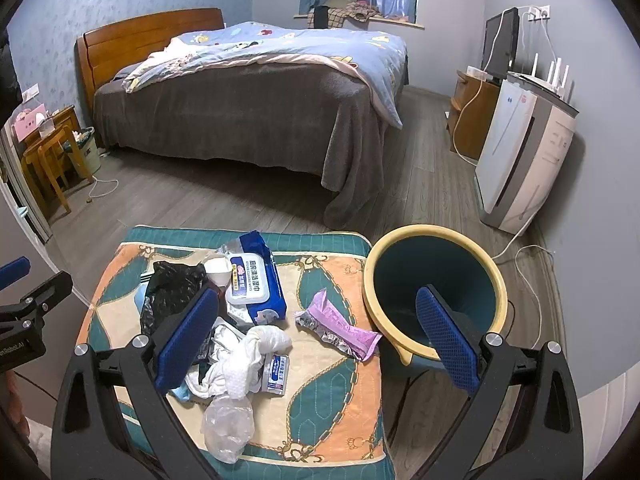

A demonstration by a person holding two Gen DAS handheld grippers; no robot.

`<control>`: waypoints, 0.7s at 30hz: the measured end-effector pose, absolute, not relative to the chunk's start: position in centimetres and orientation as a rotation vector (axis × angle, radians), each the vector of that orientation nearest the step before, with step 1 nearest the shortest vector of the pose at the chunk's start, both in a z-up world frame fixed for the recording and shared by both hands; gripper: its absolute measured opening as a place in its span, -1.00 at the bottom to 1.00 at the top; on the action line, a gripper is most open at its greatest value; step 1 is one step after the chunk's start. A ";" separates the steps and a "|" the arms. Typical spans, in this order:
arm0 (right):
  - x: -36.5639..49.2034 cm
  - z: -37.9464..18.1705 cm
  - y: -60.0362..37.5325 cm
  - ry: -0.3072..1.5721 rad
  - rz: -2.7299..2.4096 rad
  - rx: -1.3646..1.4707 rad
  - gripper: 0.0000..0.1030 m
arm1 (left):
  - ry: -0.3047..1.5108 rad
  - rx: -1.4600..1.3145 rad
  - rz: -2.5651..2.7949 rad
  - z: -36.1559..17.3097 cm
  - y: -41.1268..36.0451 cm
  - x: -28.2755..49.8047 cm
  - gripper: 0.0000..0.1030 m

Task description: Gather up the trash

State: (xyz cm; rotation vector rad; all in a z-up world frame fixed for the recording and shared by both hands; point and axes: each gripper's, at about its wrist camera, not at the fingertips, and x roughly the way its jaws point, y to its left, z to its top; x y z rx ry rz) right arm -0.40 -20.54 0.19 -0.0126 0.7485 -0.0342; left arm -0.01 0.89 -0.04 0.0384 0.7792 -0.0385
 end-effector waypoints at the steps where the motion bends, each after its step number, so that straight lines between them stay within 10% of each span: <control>1: -0.3 0.3 -20.5 0.750 -0.035 -0.013 0.89 | 0.779 0.036 -0.039 0.0 0.9 0.0 0.90; 21: -0.4 0.2 -20.5 0.752 -0.035 -0.016 0.89 | 0.781 0.035 -0.037 0.0 0.9 0.0 0.90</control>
